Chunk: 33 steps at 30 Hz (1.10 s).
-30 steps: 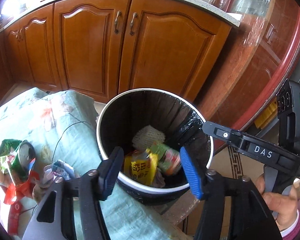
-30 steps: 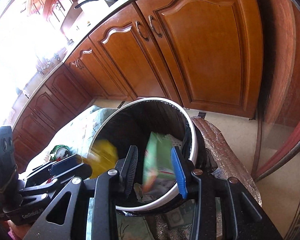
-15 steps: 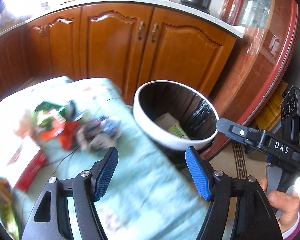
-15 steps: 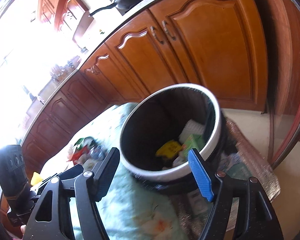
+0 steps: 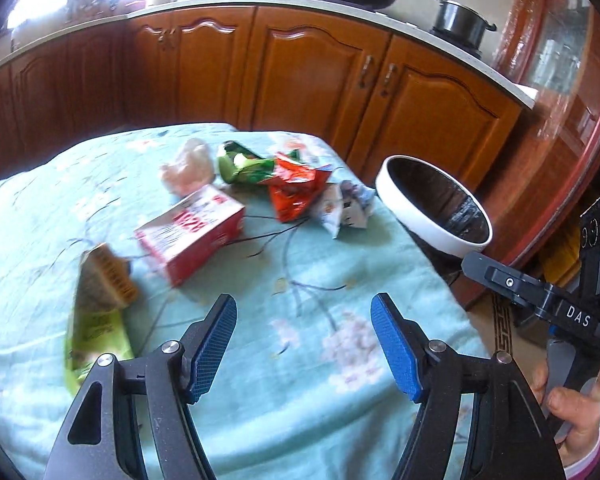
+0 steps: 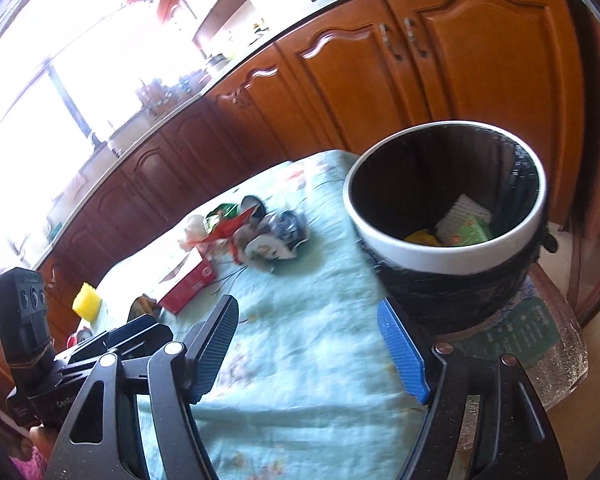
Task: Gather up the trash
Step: 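Grasp the green-yellow pouch with the left gripper while the right grasps crumpled white paper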
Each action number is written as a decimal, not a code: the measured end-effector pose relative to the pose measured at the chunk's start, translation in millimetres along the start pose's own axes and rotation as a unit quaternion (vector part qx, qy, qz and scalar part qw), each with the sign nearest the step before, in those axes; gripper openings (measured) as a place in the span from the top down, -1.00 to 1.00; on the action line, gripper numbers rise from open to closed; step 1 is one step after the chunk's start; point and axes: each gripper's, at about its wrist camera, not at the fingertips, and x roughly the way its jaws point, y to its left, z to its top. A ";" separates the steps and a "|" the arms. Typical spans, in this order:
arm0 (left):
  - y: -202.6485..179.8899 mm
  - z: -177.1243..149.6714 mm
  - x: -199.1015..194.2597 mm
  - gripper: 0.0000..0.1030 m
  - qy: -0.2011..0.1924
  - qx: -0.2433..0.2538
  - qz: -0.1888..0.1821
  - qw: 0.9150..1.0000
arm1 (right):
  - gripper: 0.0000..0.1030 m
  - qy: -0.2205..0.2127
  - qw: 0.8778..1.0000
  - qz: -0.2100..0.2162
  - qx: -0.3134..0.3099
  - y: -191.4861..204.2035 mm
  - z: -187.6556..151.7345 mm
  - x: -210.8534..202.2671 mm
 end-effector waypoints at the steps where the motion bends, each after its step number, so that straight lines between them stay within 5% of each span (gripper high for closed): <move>1: 5.4 -2.4 -5.3 -0.34 -0.002 -0.005 0.004 1.000 | -0.44 0.004 1.000 0.003 -0.006 4.6 -1.0 2.7; 18: 63.9 -20.4 -50.6 -0.34 -0.018 -0.058 0.047 0.997 | -0.44 0.028 0.997 0.016 -0.066 58.1 -8.6 42.7; 33: 106.7 -2.5 -46.3 -0.32 -0.014 -0.069 0.090 0.993 | -0.41 0.009 0.993 -0.031 -0.116 72.3 26.8 82.0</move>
